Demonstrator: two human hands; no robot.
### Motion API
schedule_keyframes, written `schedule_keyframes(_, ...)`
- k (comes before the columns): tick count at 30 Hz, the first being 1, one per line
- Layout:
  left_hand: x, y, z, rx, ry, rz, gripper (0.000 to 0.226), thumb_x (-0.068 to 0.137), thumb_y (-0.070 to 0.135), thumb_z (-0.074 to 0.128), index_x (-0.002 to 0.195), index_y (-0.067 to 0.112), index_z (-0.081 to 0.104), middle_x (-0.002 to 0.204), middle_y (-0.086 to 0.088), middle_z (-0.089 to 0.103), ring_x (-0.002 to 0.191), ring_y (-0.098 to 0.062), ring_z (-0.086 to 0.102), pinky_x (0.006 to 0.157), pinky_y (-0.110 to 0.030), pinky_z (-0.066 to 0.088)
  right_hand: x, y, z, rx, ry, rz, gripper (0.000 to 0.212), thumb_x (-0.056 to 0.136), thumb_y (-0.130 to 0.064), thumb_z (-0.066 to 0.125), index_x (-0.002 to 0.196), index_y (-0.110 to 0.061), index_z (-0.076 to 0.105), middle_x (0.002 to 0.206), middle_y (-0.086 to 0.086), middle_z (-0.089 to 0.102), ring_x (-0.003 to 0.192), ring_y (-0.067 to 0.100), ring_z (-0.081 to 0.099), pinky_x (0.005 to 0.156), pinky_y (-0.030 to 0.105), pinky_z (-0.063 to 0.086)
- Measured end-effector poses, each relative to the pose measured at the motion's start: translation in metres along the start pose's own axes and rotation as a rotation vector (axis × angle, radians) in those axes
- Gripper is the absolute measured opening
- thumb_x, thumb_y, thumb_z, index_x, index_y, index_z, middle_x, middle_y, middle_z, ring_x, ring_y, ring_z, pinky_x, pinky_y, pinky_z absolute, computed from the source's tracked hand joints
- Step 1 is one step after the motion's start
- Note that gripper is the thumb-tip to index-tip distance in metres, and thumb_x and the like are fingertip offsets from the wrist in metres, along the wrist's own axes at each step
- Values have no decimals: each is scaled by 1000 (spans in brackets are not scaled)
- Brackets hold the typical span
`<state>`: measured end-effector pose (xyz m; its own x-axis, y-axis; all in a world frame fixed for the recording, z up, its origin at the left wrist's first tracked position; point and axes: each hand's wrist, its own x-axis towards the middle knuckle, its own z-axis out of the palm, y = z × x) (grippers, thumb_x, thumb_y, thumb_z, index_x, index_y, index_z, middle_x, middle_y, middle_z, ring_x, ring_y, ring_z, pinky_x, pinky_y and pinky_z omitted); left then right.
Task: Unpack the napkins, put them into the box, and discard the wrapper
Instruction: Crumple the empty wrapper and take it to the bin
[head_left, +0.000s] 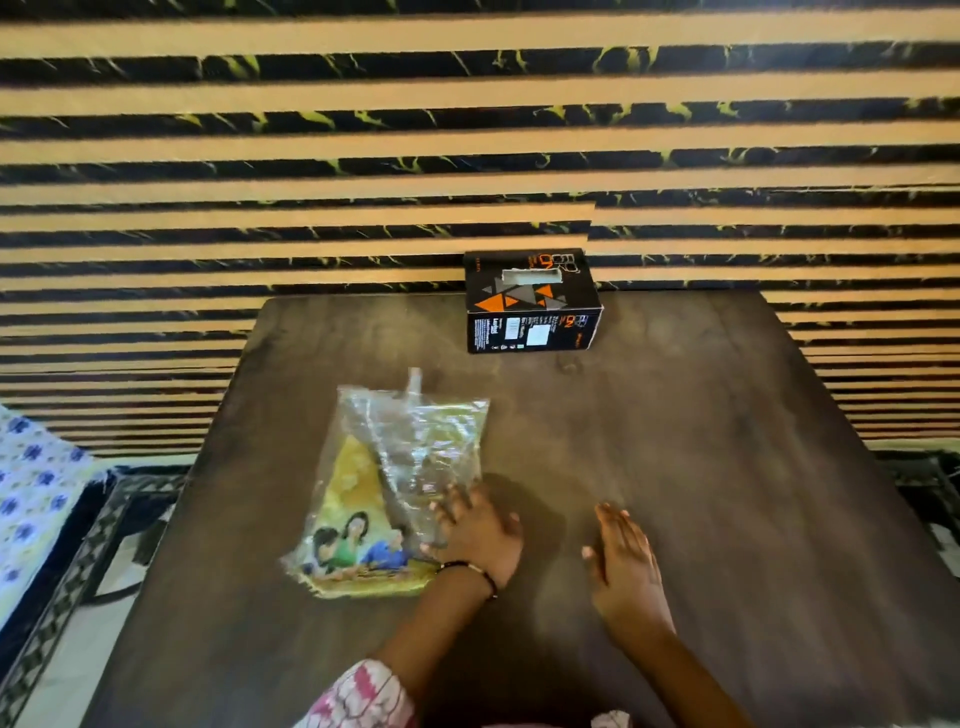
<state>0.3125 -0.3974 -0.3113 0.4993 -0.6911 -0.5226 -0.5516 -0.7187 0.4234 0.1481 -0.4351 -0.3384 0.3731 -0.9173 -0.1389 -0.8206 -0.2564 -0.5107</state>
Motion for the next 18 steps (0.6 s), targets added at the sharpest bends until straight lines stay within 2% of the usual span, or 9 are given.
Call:
schedule_keyframes(3,-10,18,8,4,-18,191,66,96,30,34,146,8,-4,155,-20,4,143,-34,9,117,-44,15,-11,-2,-3,29,-18,33,55,90,-25,46,140,-6,33,148,13,36,141,27,26,116,37,19)
schedule_keyframes(6,-16,5,-8,83,100,238,68,94,35,34,146,10,-2,156,-17,4,144,-32,7,117,-46,17,-15,-12,-1,51,-40,16,58,90,-35,37,142,-10,30,150,10,33,141,25,24,115,33,18)
schedule_keyframes(8,-16,-20,-25,128,209,173,70,92,40,37,146,13,1,157,-15,5,144,-34,5,116,-52,17,-15,-23,3,52,-105,-34,56,94,-32,40,144,-12,25,152,9,29,142,22,21,115,30,16)
schedule_keyframes(10,-14,-47,-40,132,296,23,72,90,42,39,146,13,3,156,-17,4,143,-37,3,115,-55,14,-17,-36,7,52,-163,-108,57,95,-31,42,145,-14,22,153,8,26,142,21,20,114,27,14)
schedule_keyframes(13,-14,-78,-50,5,316,-169,68,90,35,40,145,12,8,154,-21,10,142,-39,7,113,-58,13,-22,-50,11,38,-235,-149,55,94,-31,43,144,-15,25,151,7,30,139,23,27,112,29,20)
schedule_keyframes(15,-13,-87,-44,-31,283,-160,67,89,35,42,144,11,12,150,-24,21,138,-40,20,111,-57,22,-21,-52,14,62,-281,-126,53,94,-29,43,143,-18,28,150,6,33,137,22,29,111,31,24)
schedule_keyframes(18,-20,-79,-23,-58,199,-15,75,84,41,49,142,6,17,144,-23,33,130,-39,36,106,-50,32,-19,-53,13,151,-309,-80,48,93,-27,44,140,-20,35,147,4,39,135,20,35,111,30,27)
